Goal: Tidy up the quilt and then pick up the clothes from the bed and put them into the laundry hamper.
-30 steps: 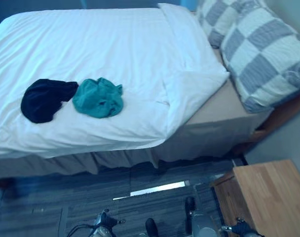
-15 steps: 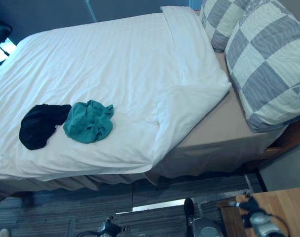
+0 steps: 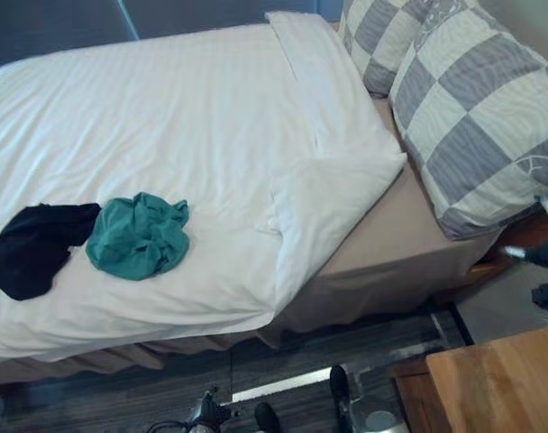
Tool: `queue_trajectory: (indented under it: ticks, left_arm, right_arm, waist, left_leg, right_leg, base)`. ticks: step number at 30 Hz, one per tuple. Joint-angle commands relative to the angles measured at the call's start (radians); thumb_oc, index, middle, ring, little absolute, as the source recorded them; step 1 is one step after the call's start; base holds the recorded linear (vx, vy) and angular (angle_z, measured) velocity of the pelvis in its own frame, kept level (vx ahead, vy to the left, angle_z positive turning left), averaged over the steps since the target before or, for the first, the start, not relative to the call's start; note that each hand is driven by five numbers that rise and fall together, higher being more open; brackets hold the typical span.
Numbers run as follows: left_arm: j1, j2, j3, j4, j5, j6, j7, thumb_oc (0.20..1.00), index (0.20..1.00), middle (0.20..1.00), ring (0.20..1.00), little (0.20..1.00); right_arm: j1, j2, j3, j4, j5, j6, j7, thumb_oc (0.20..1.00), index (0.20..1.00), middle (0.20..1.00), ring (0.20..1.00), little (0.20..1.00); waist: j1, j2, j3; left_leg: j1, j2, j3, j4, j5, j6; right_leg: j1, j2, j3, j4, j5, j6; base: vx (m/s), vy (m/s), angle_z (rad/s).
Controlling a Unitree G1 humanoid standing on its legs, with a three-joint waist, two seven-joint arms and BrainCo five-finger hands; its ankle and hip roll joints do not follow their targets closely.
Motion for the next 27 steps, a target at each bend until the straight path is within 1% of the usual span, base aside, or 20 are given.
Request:
queue_trajectory:
  ticks: [1, 2, 3, 4, 5, 6, 8, 9, 13, 15, 16, 19, 20, 21, 23, 26, 27]
  left_arm:
    - [-0.05, 0.065, -0.037, 0.031, 0.008, -0.009, 0.012, 1.0, 1.0, 1.0, 1.0, 1.0]
    - [-0.055, 0.065, -0.044, 0.032, 0.005, -0.011, 0.016, 1.0, 1.0, 1.0, 1.0, 1.0]
    - [-0.055, 0.065, -0.044, 0.032, 0.005, -0.011, 0.016, 1.0, 1.0, 1.0, 1.0, 1.0]
    - [-0.059, 0.069, -0.072, 0.038, -0.005, -0.017, 0.027, 1.0, 1.0, 1.0, 1.0, 1.0]
    - [-0.059, 0.076, -0.08, 0.042, -0.017, -0.022, 0.038, 1.0, 1.0, 1.0, 1.0, 1.0]
    - [-0.06, 0.074, -0.078, 0.043, -0.017, -0.022, 0.038, 1.0, 1.0, 1.0, 1.0, 1.0]
    - [-0.057, 0.078, -0.08, 0.05, -0.03, -0.027, 0.048, 1.0, 1.0, 1.0, 1.0, 1.0]
    - [-0.054, 0.08, -0.081, 0.053, -0.036, -0.027, 0.054, 1.0, 1.0, 1.0, 1.0, 1.0]
    - [-0.062, 0.09, -0.078, 0.046, -0.066, -0.038, 0.073, 1.0, 1.0, 1.0, 1.0, 1.0]
    - [-0.061, 0.094, -0.085, 0.027, -0.085, -0.049, 0.082, 1.0, 1.0, 1.0, 1.0, 1.0]
    - [-0.062, 0.093, -0.084, 0.027, -0.085, -0.049, 0.082, 1.0, 1.0, 1.0, 1.0, 1.0]
    - [-0.067, 0.093, -0.091, 0.016, -0.102, -0.056, 0.087, 1.0, 1.0, 1.0, 1.0, 1.0]
    - [-0.07, 0.095, -0.095, 0.016, -0.107, -0.058, 0.088, 1.0, 1.0, 1.0, 1.0, 1.0]
    - [-0.078, 0.096, -0.097, 0.017, -0.115, -0.058, 0.089, 1.0, 1.0, 1.0, 1.0, 1.0]
    - [-0.091, 0.095, -0.097, 0.023, -0.128, -0.058, 0.085, 1.0, 1.0, 1.0, 1.0, 1.0]
    - [-0.093, 0.093, -0.096, 0.028, -0.128, -0.057, 0.084, 1.0, 1.0, 1.0, 1.0, 1.0]
    - [-0.094, 0.086, -0.095, 0.04, -0.124, -0.052, 0.083, 1.0, 1.0, 1.0, 1.0, 1.0]
  right_arm:
    - [-0.262, -0.026, 0.126, 0.001, -0.007, -0.046, -0.032, 1.0, 1.0, 1.0, 1.0, 1.0]
    - [-0.338, -0.032, 0.18, 0.024, 0.003, -0.049, -0.035, 1.0, 1.0, 1.0, 1.0, 1.0]
    - [-0.338, -0.032, 0.18, 0.024, 0.003, -0.049, -0.035, 1.0, 1.0, 1.0, 1.0, 1.0]
    - [-0.493, -0.039, 0.284, 0.063, 0.019, -0.052, -0.036, 1.0, 1.0, 1.0, 1.0, 1.0]
    - [-0.619, -0.053, 0.367, 0.106, 0.022, -0.049, -0.046, 1.0, 1.0, 1.0, 1.0, 1.0]
    - [-0.626, -0.053, 0.373, 0.11, 0.023, -0.049, -0.047, 1.0, 1.0, 1.0, 1.0, 1.0]
    - [-0.731, -0.052, 0.444, 0.164, 0.02, -0.046, -0.051, 1.0, 1.0, 1.0, 1.0, 1.0]
    - [-0.761, -0.048, 0.468, 0.181, 0.014, -0.043, -0.054, 1.0, 1.0, 1.0, 1.0, 1.0]
    - [-0.918, -0.027, 0.589, 0.301, -0.006, -0.036, -0.06, 1.0, 1.0, 1.0, 1.0, 1.0]
    - [-0.991, -0.005, 0.665, 0.379, -0.006, -0.032, -0.044, 1.0, 1.0, 1.0, 1.0, 1.0]
    - [-0.997, -0.004, 0.67, 0.382, -0.005, -0.033, -0.045, 1.0, 1.0, 1.0, 1.0, 1.0]
    - [-1.049, 0.04, 0.745, 0.475, -0.013, -0.031, -0.026, 1.0, 1.0, 1.0, 1.0, 1.0]
    - [-1.058, 0.054, 0.762, 0.507, -0.012, -0.03, -0.02, 0.912, 0.912, 0.912, 0.912, 0.912]
    - [-1.074, 0.07, 0.78, 0.546, -0.006, -0.029, -0.014, 0.2, 0.2, 0.2, 0.2, 0.2]
    - [-1.065, 0.122, 0.789, 0.637, 0.005, -0.023, 0.007, 0.2, 0.2, 0.2, 0.2, 0.2]
    - [-1.056, 0.14, 0.784, 0.666, 0.005, -0.016, 0.011, 0.2, 0.2, 0.2, 0.2, 0.2]
    - [-1.022, 0.168, 0.769, 0.712, 0.004, -0.004, 0.018, 0.2, 0.2, 0.2, 0.2, 0.2]
  waist:
    - [0.066, -0.052, 0.057]
    - [0.071, -0.053, 0.062]
    - [0.071, -0.053, 0.062]
    - [0.093, -0.05, 0.087]
    - [0.107, -0.047, 0.098]
    - [0.105, -0.047, 0.096]
    - [0.12, -0.043, 0.11]
    - [0.13, -0.038, 0.117]
    - [0.151, -0.018, 0.138]
    - [0.168, 0.0, 0.17]
    - [0.166, 0.001, 0.169]
    - [0.181, 0.019, 0.209]
    - [0.187, 0.022, 0.219]
    - [0.19, 0.025, 0.231]
    - [0.199, 0.024, 0.241]
    - [0.2, 0.02, 0.238]
    - [0.198, 0.014, 0.226]
  left_leg:
    - [0.07, 0.005, 0.001, 0.001, -0.063, -0.037]
    - [0.051, 0.003, 0.0, 0.001, -0.055, -0.037]
    - [0.051, 0.003, 0.0, 0.001, -0.055, -0.037]
    - [0.016, 0.001, -0.005, 0.001, -0.049, -0.038]
    - [-0.014, 0.0, -0.01, 0.001, -0.04, -0.041]
    - [-0.019, -0.001, -0.01, 0.001, -0.036, -0.04]
    - [-0.044, -0.003, -0.013, 0.001, -0.029, -0.042]
    - [-0.051, -0.003, -0.013, 0.001, -0.027, -0.043]
    - [-0.082, -0.011, -0.028, 0.001, -0.017, -0.045]
    - [-0.106, -0.016, -0.038, 0.001, -0.006, -0.044]
    - [-0.108, -0.016, -0.038, 0.001, -0.006, -0.043]
    - [-0.131, -0.018, -0.044, 0.001, 0.004, -0.042]
    - [-0.141, -0.018, -0.046, 0.008, 0.004, -0.041]
    - [-0.159, -0.018, -0.049, 0.026, 0.003, -0.041]
    - [-0.185, -0.018, -0.054, 0.074, -0.013, -0.039]
    - [-0.185, -0.018, -0.057, 0.087, -0.021, -0.038]
    - [-0.166, -0.019, -0.059, 0.089, -0.03, -0.037]
  right_leg:
    - [-0.012, -0.091, -0.009, 0.017, -0.084, 0.128]
    - [-0.03, -0.093, -0.01, 0.018, -0.076, 0.128]
    - [-0.03, -0.093, -0.01, 0.018, -0.076, 0.128]
    - [-0.062, -0.098, -0.016, 0.02, -0.066, 0.132]
    - [-0.085, -0.103, -0.021, 0.017, -0.054, 0.135]
    - [-0.089, -0.103, -0.02, 0.017, -0.051, 0.134]
    - [-0.104, -0.107, -0.033, 0.011, -0.043, 0.136]
    - [-0.11, -0.11, -0.038, 0.01, -0.04, 0.137]
    - [-0.129, -0.118, -0.048, 0.013, -0.042, 0.136]
    - [-0.158, -0.124, -0.049, 0.036, -0.047, 0.133]
    - [-0.16, -0.125, -0.049, 0.037, -0.048, 0.133]
    - [-0.195, -0.131, -0.054, 0.075, -0.062, 0.129]
    - [-0.205, -0.133, -0.055, 0.085, -0.066, 0.127]
    - [-0.222, -0.138, -0.057, 0.107, -0.073, 0.123]
    - [-0.24, -0.144, -0.065, 0.152, -0.093, 0.116]
    - [-0.236, -0.146, -0.067, 0.158, -0.098, 0.113]
    - [-0.215, -0.146, -0.069, 0.153, -0.102, 0.113]
  base:
    - [-0.08, 0.016, 0.13]
    - [-0.06, 0.02, 0.1]
    - [-0.09, 0.017, 0.07]
    - [-0.11, 0.021, 0.25]
    - [-0.12, 0.018, 0.18]
    - [-0.07, -0.003, 0.26]
    - [-0.03, -0.02, 0.27]
    - [-0.01, -0.028, 0.33]
    - [-0.01, -0.03, 0.16]
    - [-0.06, -0.023, 0.18]
    - [-0.06, -0.01, 0.15]
    - [-0.07, -0.022, 0.05]
    - [-0.1, -0.05, 0.03]
    - [-0.08, -0.052, 0.07]
    - [-0.07, -0.049, 0.05]
    - [-0.01, -0.02, 0.06]
    - [0.02, 0.002, 0.07]
